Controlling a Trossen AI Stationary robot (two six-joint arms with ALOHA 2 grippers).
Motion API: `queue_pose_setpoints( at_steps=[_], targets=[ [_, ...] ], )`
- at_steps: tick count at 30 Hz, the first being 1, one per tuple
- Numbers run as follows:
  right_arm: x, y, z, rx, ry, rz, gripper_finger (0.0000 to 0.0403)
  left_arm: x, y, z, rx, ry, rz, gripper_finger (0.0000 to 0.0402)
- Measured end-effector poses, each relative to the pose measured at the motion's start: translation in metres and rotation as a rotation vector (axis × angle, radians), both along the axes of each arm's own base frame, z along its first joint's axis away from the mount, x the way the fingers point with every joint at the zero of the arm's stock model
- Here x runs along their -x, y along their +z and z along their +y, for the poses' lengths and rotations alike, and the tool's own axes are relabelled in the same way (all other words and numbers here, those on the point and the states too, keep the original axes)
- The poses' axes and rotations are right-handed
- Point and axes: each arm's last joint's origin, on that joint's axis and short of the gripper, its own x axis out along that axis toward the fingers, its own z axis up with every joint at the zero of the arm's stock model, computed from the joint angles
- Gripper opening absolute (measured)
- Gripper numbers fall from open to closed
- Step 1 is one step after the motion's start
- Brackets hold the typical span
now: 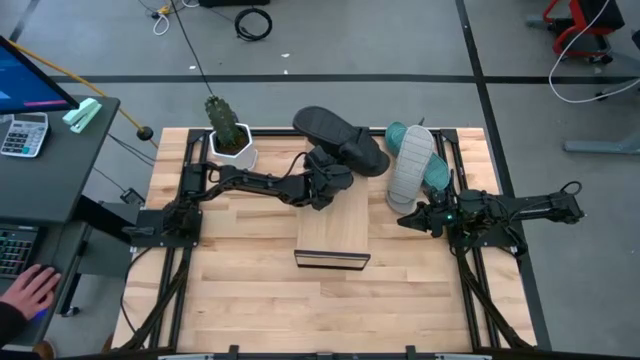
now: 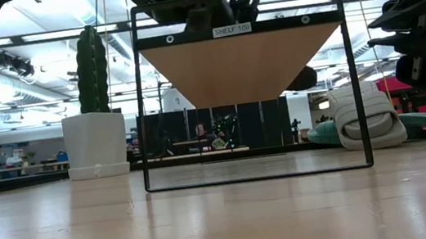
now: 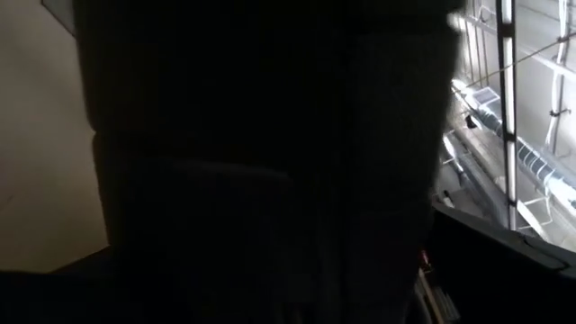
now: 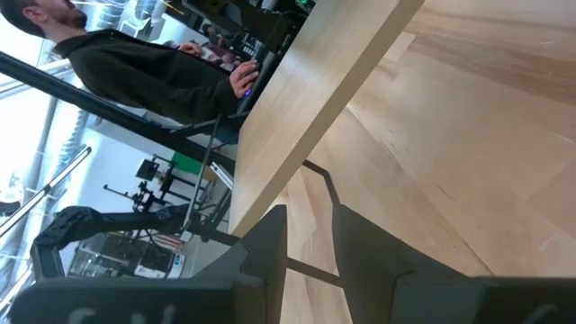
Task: Pick and place slides into the shelf
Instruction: Put the black slides on the shelf
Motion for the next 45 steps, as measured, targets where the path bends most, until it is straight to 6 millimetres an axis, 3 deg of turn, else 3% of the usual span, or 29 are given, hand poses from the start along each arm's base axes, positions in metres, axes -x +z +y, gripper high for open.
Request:
queue_pose_setpoints(
  at_steps=[15,23,28,39,45],
  targets=[
    [0.000,0.000,0.000,-0.003,0.015,0.000,0.0098,0.001,0.002,-0.007,-0.031,-0.019,0.094,0.0390],
    [0.000,0.000,0.001,-0.005,0.024,0.001,0.0098,0.013,0.010,-0.009,0.020,-0.009,0.136,0.0389],
    [0.000,0.000,0.001,-0.005,0.025,0.001,0.0098,0.023,0.006,-0.009,0.097,0.027,0.110,0.0389],
    [0.000,0.000,0.001,-0.013,0.029,0.002,0.0098,0.026,0.008,-0.012,0.178,-0.019,0.025,0.0388],
    [0.000,0.000,0.001,-0.021,0.036,0.003,0.0098,0.038,0.019,-0.015,0.213,-0.054,0.093,0.0353]
  ],
)
